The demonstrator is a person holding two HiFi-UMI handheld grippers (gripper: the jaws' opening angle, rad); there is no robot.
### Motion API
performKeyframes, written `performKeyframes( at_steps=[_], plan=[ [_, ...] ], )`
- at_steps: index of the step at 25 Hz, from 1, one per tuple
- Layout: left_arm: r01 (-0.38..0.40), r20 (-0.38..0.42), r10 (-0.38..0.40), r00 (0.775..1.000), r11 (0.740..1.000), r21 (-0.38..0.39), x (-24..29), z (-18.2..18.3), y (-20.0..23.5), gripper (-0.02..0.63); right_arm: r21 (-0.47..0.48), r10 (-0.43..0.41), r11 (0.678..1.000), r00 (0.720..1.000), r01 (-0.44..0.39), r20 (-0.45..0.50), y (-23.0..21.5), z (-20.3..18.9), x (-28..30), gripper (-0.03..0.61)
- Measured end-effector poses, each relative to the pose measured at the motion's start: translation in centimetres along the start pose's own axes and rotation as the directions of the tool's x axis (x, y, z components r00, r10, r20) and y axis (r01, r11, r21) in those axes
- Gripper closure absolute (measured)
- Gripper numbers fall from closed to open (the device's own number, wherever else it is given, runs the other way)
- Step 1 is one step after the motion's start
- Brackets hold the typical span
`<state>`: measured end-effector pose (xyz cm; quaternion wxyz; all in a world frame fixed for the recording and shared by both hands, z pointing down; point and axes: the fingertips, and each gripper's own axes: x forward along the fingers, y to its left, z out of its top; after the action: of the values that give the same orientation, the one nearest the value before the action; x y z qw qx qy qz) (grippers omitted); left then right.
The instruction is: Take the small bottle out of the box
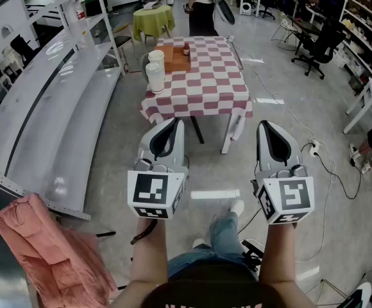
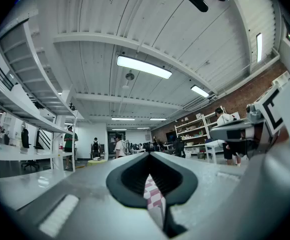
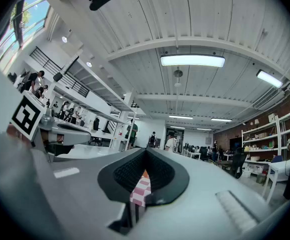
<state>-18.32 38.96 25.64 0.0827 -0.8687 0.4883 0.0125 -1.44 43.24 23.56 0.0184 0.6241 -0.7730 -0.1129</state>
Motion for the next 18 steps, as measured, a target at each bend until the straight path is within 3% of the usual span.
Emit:
performKeyframes(
  at_steps=[18],
  plan=[
    [-0.025, -0.027, 0.025, 0.999, 0.999, -0.033, 5.6, -2.1, 1.8, 0.615, 0.017, 0.04, 0.999, 0.999, -0.039, -0.031, -2.2, -2.6, 5.1, 0.581]
  ],
)
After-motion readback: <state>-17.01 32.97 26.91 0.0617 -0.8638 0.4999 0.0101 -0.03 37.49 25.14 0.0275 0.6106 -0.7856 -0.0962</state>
